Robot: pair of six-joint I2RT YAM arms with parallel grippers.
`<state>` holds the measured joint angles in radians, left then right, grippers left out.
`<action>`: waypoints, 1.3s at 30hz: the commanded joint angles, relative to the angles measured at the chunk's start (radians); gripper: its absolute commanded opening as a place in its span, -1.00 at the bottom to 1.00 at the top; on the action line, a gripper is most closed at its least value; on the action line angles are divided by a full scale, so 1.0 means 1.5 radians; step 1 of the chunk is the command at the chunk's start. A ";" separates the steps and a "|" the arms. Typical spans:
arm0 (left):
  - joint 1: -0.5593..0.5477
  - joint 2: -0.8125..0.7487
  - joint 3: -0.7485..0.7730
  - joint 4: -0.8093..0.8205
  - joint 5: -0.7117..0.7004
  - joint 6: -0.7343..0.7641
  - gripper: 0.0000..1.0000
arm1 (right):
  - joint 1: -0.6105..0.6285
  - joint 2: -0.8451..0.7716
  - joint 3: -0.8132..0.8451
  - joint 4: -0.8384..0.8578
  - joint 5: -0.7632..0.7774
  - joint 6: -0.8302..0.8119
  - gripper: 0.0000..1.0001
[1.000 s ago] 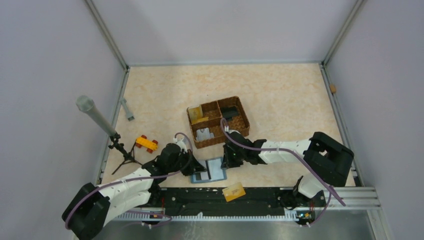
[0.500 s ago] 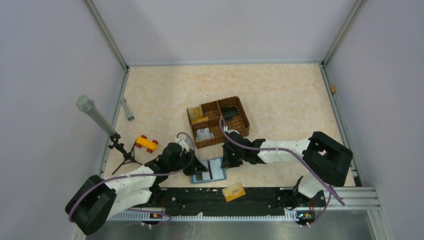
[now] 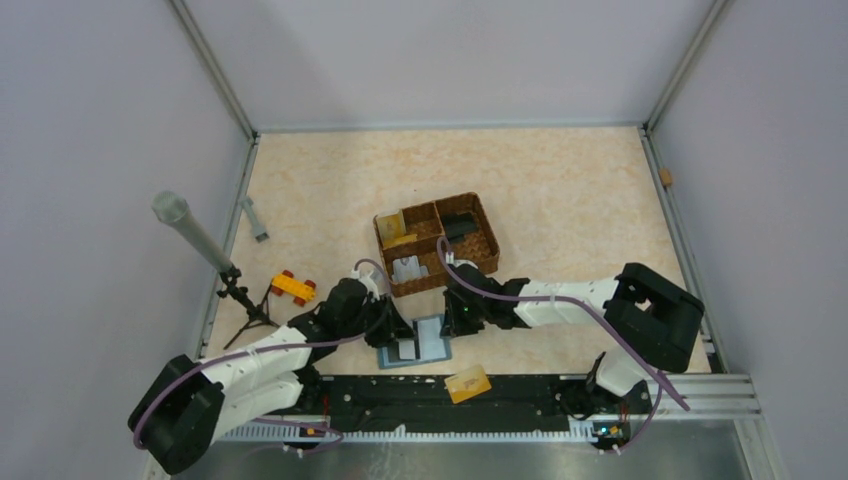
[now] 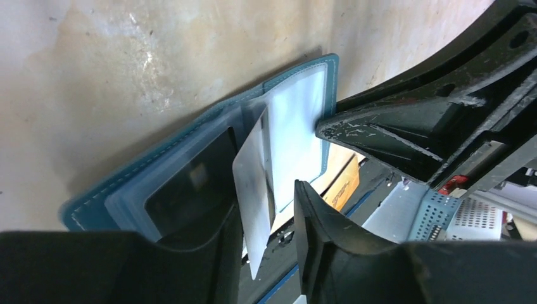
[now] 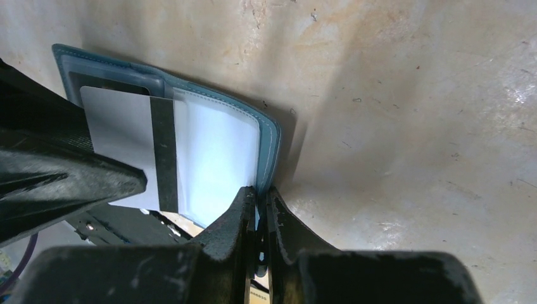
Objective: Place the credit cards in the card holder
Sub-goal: Insert the credit card into the card holder.
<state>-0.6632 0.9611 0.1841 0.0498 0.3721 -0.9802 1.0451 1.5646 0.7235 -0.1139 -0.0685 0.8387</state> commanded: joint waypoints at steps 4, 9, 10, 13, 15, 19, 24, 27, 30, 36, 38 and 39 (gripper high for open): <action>-0.001 -0.026 0.056 -0.165 -0.056 0.055 -0.05 | 0.010 0.024 0.008 -0.037 0.034 -0.017 -1.00; -0.001 -0.028 0.078 -0.212 -0.061 0.065 0.11 | 0.009 0.025 0.008 -0.037 0.032 -0.021 -1.00; -0.002 -0.029 0.081 -0.218 -0.062 0.065 0.11 | 0.010 0.025 0.008 -0.037 0.033 -0.022 -1.00; -0.001 -0.031 0.087 -0.231 -0.061 0.065 0.11 | 0.009 0.025 0.008 -0.036 0.033 -0.023 -1.00; -0.001 -0.030 0.091 -0.240 -0.058 0.064 0.10 | 0.010 0.025 0.006 -0.034 0.033 -0.023 -1.00; -0.002 -0.027 0.089 -0.223 -0.036 0.054 0.07 | 0.009 0.025 0.004 -0.032 0.033 -0.023 -1.00; -0.014 -0.007 0.087 -0.179 -0.013 0.030 0.03 | 0.009 0.023 0.001 -0.030 0.034 -0.024 -1.00; -0.025 0.009 0.096 -0.167 -0.026 0.027 -0.01 | 0.010 0.021 -0.002 -0.027 0.033 -0.024 -1.00; -0.033 0.030 0.104 -0.158 -0.031 0.028 -0.05 | 0.010 0.019 -0.004 -0.025 0.033 -0.023 -1.00; -0.047 0.051 0.111 -0.179 -0.062 0.033 -0.18 | 0.010 0.013 -0.011 -0.023 0.035 -0.020 -1.00; -0.048 0.050 0.113 -0.192 -0.072 0.036 -0.21 | 0.009 0.012 -0.013 -0.022 0.035 -0.019 -1.00; -0.049 0.048 0.111 -0.193 -0.072 0.036 -0.25 | 0.009 0.012 -0.013 -0.022 0.035 -0.019 -1.00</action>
<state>-0.7280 1.0260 0.3317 -0.2005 0.3214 -0.9421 1.0466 1.5677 0.7277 -0.1143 -0.0681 0.8307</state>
